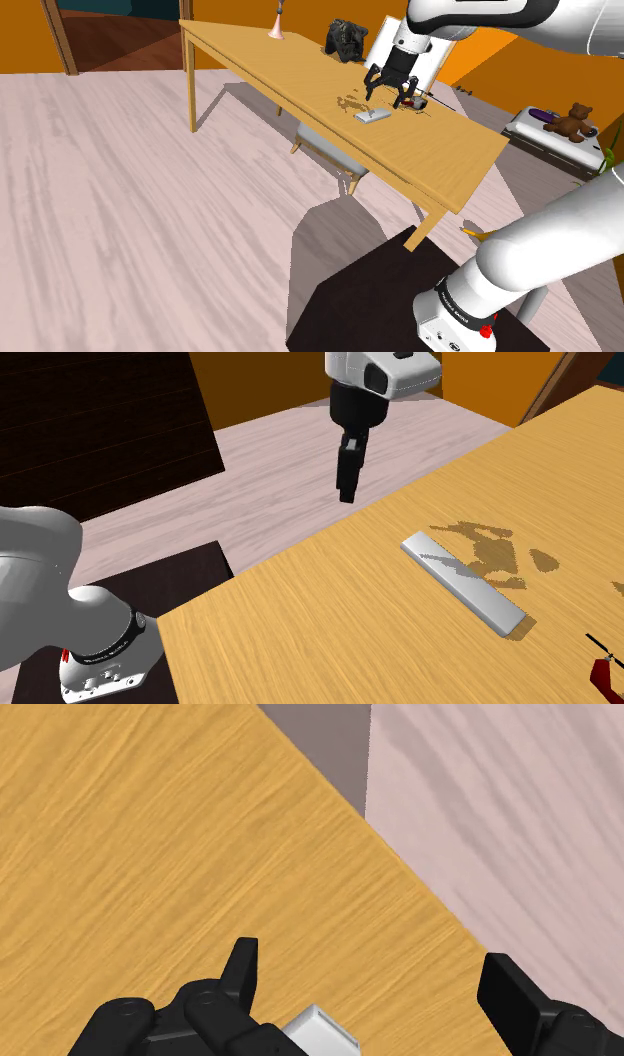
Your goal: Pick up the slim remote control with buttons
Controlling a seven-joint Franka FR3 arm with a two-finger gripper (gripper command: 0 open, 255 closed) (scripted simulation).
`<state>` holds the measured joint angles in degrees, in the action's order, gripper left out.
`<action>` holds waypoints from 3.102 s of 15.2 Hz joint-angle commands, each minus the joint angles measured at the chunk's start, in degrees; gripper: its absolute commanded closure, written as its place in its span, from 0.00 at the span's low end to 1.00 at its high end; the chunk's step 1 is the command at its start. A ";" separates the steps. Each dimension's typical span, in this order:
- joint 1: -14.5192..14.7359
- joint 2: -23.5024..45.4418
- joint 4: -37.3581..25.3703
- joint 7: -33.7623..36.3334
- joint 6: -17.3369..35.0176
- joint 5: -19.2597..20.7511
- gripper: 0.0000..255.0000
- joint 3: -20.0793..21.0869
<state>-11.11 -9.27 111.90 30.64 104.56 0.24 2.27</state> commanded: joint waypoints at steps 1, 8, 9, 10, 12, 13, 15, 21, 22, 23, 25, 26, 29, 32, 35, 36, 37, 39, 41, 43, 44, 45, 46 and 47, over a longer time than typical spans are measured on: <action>-0.85 3.73 -2.85 2.27 0.63 0.30 0.00 -0.54; -3.49 17.27 -15.45 9.22 0.65 0.55 0.00 -3.14; -3.88 19.18 -17.41 10.12 0.47 0.47 0.00 -3.57; -4.27 21.09 -19.42 11.00 0.24 0.35 0.00 -4.02; -5.10 24.92 -23.57 12.70 -0.35 0.03 0.00 -4.93; -5.54 26.84 -25.72 13.52 -0.71 -0.18 0.00 -5.39; -6.50 30.72 -30.18 15.14 -1.59 -0.67 0.00 -6.28; -7.61 34.92 -32.93 16.81 -0.44 -1.30 0.00 -7.16; -7.60 35.00 -32.27 16.81 0.29 -1.31 0.00 -7.16; -7.59 35.07 -31.61 16.82 1.02 -1.31 0.00 -7.15; -7.57 35.32 -30.00 16.82 2.88 -1.34 0.00 -7.13; -7.57 35.31 -29.99 16.82 2.88 -1.34 0.00 -7.13; -7.58 35.26 -29.89 16.81 2.93 -1.33 1.00 -7.14; -7.56 35.25 -29.88 16.82 2.93 -1.33 1.00 -7.13; -7.56 35.26 -29.93 16.82 2.90 -1.33 1.00 -7.13; -7.56 35.26 -29.94 16.83 2.89 -1.33 1.00 -7.13; -7.57 35.32 -30.00 16.82 2.88 -1.34 1.00 -7.13; -7.58 35.11 -31.22 16.82 1.45 -1.32 1.00 -7.15; -7.60 34.98 -32.56 16.81 -0.02 -1.31 1.00 -7.16; -7.62 34.89 -33.97 16.81 -1.52 -1.30 1.00 -7.17; -7.64 34.87 -34.71 16.80 -2.28 -1.29 1.00 -7.18; -7.65 34.86 -35.47 16.80 -3.05 -1.29 1.00 -7.18; -7.66 34.88 -36.26 16.79 -3.82 -1.29 1.00 -7.19; -7.68 34.90 -37.08 16.79 -4.61 -1.29 1.00 -7.19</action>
<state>-18.82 25.43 75.82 47.37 100.74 -1.05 -4.93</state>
